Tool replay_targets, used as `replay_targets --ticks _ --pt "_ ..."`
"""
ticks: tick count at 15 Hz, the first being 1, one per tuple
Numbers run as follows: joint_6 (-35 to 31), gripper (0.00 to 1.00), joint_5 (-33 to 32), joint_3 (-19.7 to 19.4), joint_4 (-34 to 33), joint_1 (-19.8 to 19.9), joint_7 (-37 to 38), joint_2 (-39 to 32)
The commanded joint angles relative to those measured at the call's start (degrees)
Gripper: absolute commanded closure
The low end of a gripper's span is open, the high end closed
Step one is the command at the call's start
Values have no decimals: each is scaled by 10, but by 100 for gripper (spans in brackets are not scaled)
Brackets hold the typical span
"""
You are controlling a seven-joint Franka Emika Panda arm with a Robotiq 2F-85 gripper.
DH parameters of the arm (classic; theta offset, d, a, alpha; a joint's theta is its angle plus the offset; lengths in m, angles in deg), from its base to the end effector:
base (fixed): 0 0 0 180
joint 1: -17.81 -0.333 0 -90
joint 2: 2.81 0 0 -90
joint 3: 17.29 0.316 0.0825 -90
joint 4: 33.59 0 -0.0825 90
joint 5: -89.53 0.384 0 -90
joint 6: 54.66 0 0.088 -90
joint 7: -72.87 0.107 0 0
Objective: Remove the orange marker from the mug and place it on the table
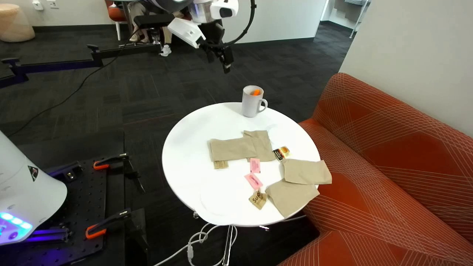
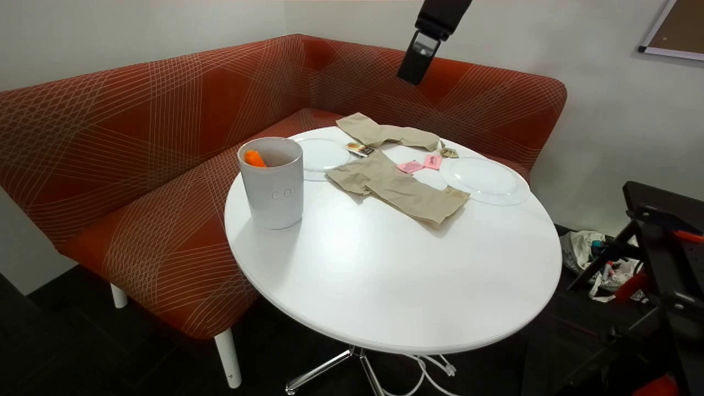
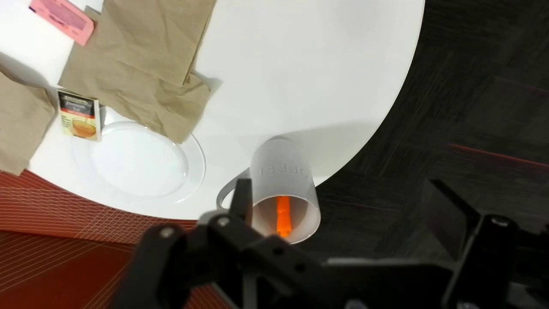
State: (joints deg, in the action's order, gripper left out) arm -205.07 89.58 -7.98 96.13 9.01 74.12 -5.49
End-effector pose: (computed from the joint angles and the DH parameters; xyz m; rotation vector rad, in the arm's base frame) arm 0.5259 0.1715 0.3726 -3.0118 -0.4432 -0.4744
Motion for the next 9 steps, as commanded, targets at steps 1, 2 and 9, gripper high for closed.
replay_targets --ticks 1,2,9 --pt "-8 0 -3 -2 -4 -1 -1 -8" --pt "-26 0 -18 -3 -8 -1 7 -19" --pt "-86 0 -121 -30 -53 -11 73 -89"
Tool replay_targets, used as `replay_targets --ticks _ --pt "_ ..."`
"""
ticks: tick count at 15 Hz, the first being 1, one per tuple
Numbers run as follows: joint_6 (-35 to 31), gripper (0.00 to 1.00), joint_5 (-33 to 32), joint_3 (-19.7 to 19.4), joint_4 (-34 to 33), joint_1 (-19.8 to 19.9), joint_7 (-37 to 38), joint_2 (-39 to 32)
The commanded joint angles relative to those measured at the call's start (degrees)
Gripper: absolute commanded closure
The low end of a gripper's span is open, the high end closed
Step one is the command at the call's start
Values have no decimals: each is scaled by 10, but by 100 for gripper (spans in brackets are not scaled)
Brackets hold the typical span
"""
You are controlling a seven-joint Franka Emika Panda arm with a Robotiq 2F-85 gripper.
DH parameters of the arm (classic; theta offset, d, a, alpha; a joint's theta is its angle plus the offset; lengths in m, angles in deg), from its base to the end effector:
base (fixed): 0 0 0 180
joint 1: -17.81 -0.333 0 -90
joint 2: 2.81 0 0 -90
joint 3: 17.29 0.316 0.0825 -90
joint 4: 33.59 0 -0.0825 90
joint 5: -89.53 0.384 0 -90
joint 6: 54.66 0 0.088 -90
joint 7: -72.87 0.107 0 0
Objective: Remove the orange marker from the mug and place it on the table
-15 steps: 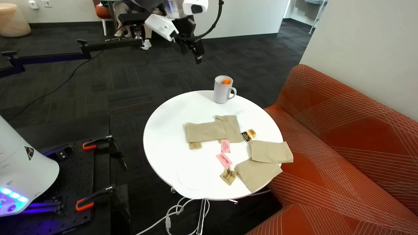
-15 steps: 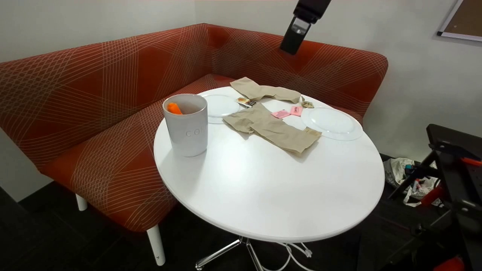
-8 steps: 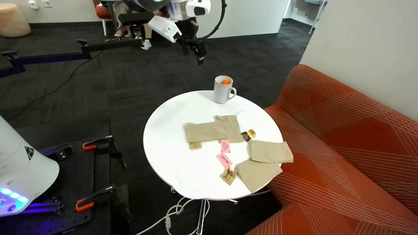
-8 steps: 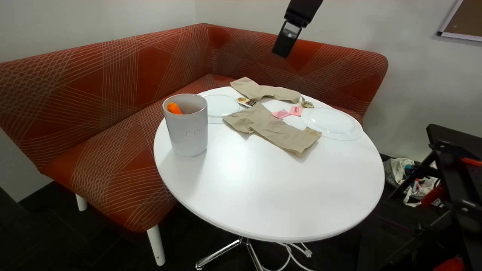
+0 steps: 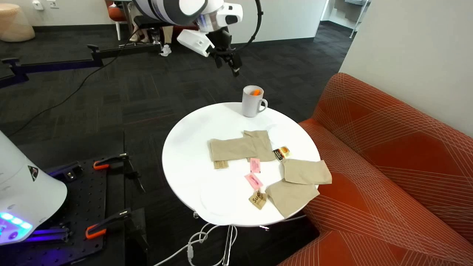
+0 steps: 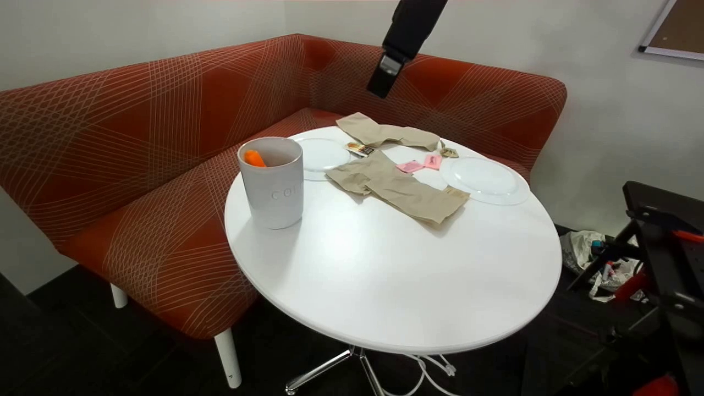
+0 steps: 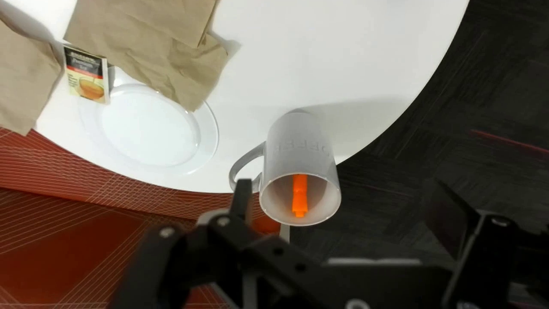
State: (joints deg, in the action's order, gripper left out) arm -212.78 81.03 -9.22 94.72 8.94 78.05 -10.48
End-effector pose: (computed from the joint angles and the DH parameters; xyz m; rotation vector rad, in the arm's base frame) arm 0.5453 0.1715 0.3510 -3.0280 -0.4998 -0.6105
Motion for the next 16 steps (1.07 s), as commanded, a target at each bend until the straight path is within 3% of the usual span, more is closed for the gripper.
replay_targets --ticks 1,15,16 --pt "-6 0 -47 -23 -54 -15 46 -55" --pt "22 0 -25 -47 -236 -52 37 -231" --pt "25 7 -21 -47 -250 -52 34 -242"
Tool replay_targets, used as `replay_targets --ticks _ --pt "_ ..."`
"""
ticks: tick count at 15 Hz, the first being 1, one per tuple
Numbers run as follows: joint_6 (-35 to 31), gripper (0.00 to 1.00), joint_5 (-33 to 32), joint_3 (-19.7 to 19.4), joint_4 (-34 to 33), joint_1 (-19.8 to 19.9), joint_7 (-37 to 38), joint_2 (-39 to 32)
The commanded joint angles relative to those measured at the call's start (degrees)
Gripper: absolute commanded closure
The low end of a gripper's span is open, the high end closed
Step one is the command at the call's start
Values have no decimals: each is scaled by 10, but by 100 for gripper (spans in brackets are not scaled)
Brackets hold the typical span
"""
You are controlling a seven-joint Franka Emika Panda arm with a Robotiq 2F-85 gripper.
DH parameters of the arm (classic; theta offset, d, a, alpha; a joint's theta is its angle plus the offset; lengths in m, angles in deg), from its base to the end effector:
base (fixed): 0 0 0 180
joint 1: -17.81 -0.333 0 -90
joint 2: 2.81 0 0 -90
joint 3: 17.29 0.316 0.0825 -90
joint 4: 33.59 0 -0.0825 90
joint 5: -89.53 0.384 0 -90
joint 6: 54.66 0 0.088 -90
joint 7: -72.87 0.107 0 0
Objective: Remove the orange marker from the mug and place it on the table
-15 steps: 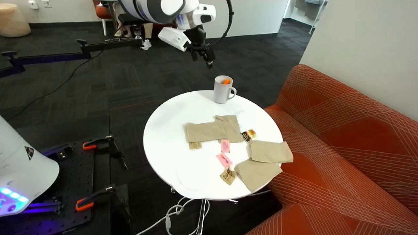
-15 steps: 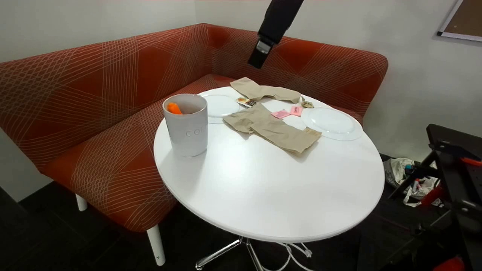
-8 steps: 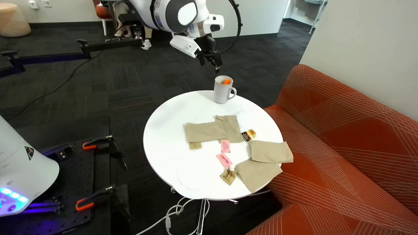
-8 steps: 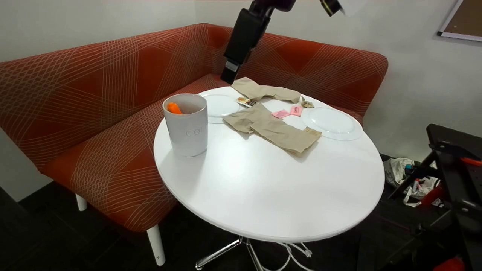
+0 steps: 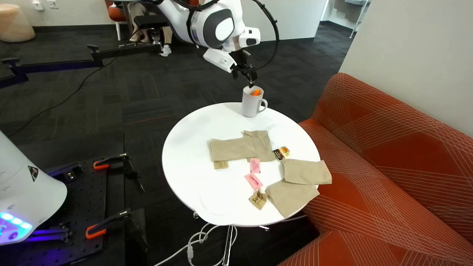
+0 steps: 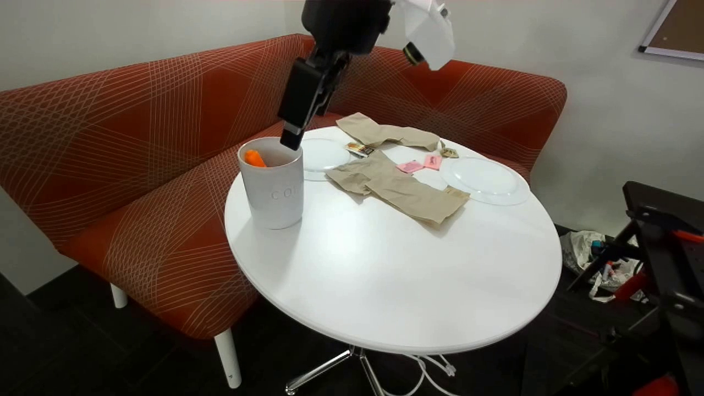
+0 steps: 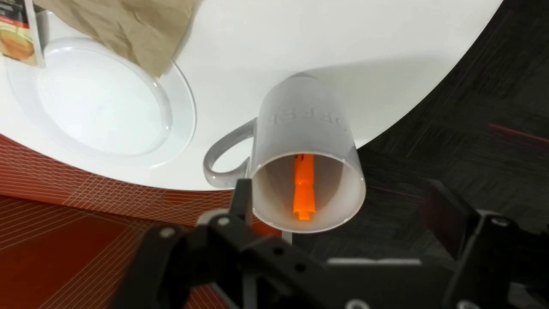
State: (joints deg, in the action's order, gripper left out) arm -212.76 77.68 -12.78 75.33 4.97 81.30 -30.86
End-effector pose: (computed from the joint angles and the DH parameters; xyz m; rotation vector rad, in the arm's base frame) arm 0.6324 0.2022 0.2812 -3.0392 -0.4859 -0.5901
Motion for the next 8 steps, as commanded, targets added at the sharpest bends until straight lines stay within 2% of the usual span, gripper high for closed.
replay_targets --ticks 1,3,5,8 --pt "27 26 13 -12 -68 -14 3 -48" --pt "32 34 16 -13 -92 -16 1 -68" --pt "43 50 18 -14 -119 -19 1 -86" --pt "57 64 18 -16 -153 -24 2 -110"
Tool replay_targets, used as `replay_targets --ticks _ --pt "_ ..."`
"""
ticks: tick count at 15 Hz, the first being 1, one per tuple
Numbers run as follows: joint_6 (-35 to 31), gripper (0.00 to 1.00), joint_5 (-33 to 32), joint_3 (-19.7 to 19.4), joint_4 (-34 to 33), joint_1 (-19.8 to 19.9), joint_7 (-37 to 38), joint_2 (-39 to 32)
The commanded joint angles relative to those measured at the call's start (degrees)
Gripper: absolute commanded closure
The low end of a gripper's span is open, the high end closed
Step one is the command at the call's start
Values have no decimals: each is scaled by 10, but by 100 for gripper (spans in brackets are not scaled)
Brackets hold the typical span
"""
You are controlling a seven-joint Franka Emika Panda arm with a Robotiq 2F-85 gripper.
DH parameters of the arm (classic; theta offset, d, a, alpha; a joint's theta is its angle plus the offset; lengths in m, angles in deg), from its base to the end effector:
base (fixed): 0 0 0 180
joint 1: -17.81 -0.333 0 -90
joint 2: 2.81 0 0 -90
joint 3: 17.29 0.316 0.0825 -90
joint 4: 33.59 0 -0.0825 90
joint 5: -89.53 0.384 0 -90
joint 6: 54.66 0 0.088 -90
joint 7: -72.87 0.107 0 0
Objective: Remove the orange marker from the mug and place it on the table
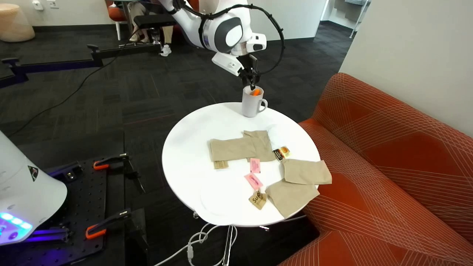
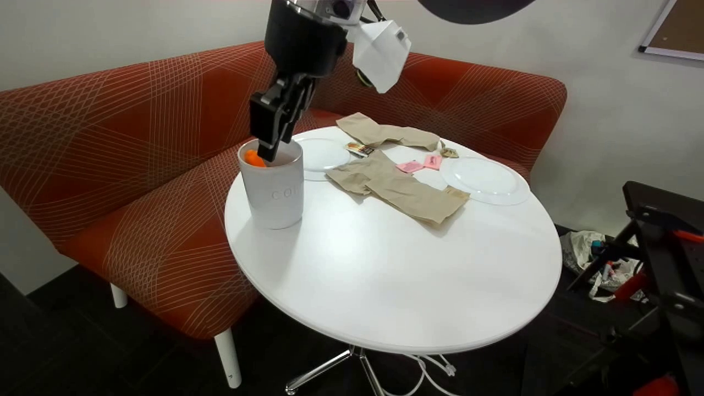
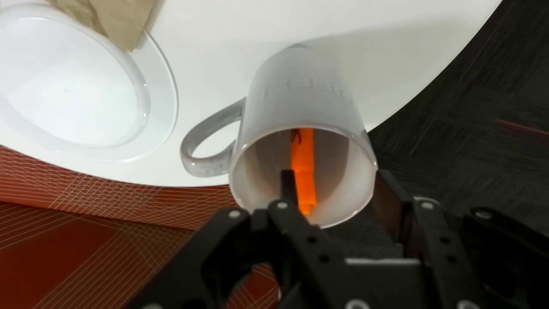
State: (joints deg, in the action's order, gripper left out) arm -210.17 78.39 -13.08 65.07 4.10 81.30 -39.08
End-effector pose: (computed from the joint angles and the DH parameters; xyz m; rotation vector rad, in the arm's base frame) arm 0.6691 0.2166 0.2577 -3.0397 -0.4684 -0.5732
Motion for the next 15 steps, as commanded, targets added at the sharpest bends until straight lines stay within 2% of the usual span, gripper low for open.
replay_targets --ticks 1,3,4,5,8,15 --pt "34 68 9 -17 -60 -18 4 -35" --pt "44 74 8 -21 -78 -21 5 -48" --pt "47 69 9 -23 -86 -22 6 -54" --pt "49 71 8 -26 -93 -23 7 -59" --pt "56 65 11 -28 -109 -22 7 -71" --pt "66 63 16 -30 -138 -19 5 -96"
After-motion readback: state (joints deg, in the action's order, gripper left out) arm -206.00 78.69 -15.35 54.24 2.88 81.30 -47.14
